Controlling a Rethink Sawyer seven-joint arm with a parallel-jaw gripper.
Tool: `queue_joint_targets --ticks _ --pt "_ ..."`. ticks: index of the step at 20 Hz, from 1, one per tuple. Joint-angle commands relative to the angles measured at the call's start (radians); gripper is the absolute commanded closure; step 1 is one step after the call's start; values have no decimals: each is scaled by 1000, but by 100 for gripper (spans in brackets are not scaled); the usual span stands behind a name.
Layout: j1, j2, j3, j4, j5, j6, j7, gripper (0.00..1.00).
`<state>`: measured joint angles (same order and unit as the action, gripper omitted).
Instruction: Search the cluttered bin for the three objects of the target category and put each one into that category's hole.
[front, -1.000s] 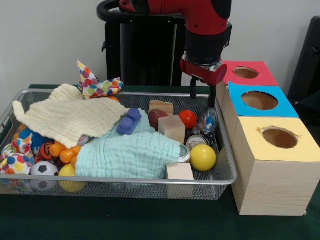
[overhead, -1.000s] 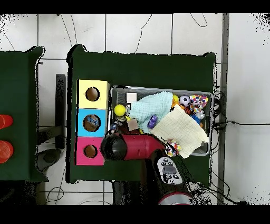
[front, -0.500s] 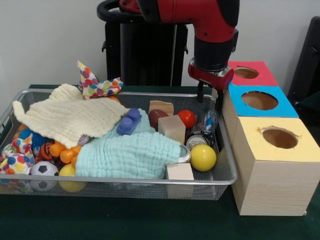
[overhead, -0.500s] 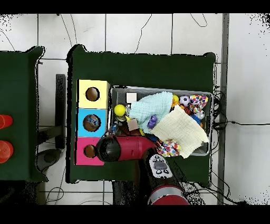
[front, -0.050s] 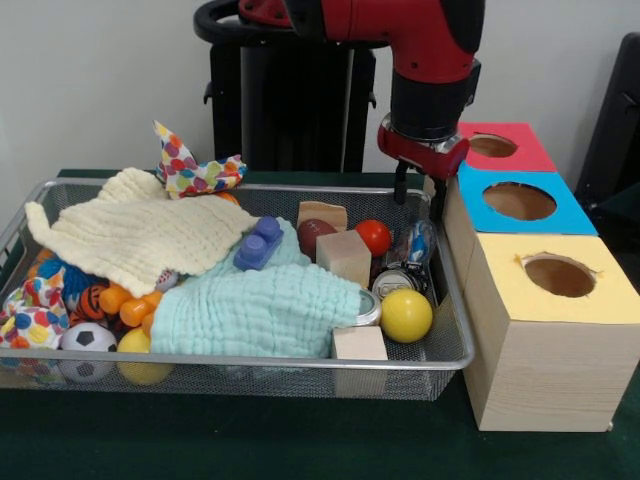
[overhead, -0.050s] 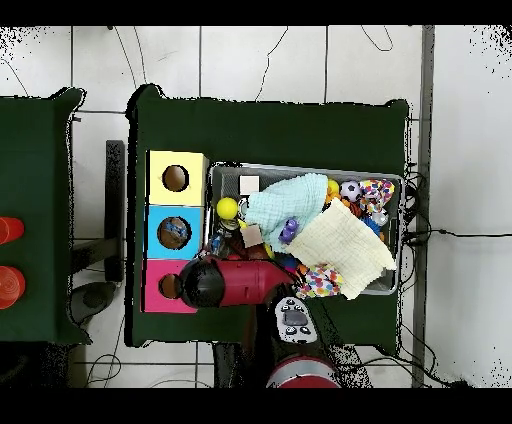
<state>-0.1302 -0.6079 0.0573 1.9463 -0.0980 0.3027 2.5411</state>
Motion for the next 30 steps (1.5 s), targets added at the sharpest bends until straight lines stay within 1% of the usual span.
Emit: queue_joint_targets --ticks 1,5,7,10,14,18,21,24,30 --pt "1 138 -29 -108 72 -203 181 0" --pt "-10 137 -36 -99 87 -246 191 0" --pt "-10 123 -47 -101 98 -234 197 0" --pt "-14 98 -72 -119 107 -182 186 0" --pt "-6 102 -100 -134 138 -189 210 0" --pt "-8 103 -120 -148 158 -187 207 0" --pt "-15 108 -126 -154 168 -185 188 0" --pt "5 126 -165 -170 180 -177 173 0" --pt "-17 128 -164 -171 189 -165 129 0"
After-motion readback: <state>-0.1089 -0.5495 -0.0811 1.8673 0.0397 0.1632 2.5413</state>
